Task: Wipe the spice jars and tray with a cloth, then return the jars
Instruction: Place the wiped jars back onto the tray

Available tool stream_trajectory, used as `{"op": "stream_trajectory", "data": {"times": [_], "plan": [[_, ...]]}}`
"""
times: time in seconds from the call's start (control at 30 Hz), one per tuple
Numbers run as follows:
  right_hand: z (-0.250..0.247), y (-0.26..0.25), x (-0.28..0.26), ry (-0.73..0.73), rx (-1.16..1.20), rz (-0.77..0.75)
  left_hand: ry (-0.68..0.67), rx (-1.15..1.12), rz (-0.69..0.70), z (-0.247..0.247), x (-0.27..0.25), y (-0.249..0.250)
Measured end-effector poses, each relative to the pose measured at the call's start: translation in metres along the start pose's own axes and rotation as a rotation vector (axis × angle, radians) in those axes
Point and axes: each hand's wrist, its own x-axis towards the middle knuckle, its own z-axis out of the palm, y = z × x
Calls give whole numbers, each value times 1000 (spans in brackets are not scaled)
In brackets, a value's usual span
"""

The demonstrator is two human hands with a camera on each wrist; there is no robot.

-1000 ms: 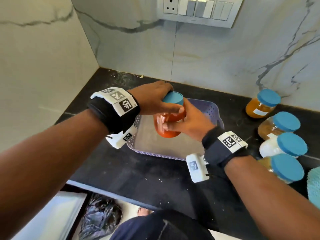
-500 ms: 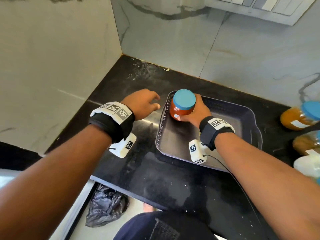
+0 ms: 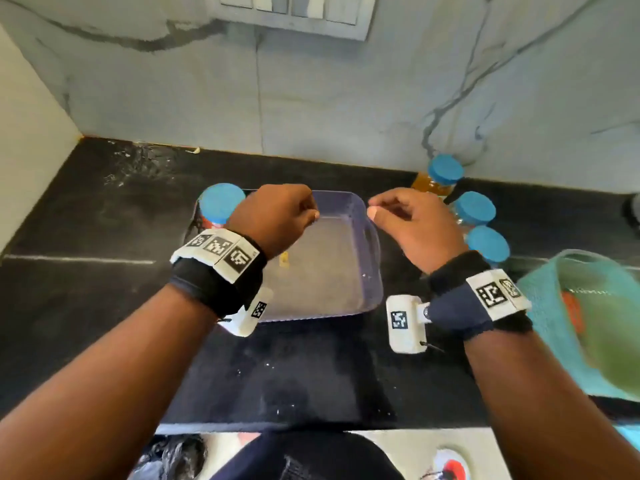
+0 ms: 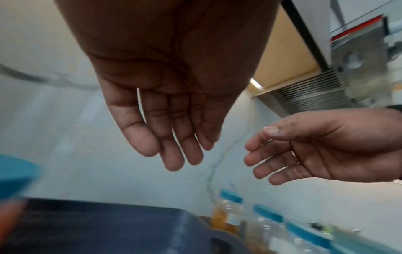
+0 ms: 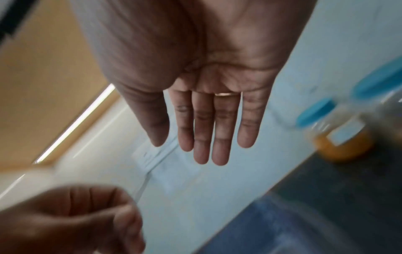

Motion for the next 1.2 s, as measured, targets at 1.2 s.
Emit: {"op": "stream_trajectory", "data": {"times": [1.2], "plan": [[-17,116,-60,36,40,-34,-102,207,148,75,6,163]]}}
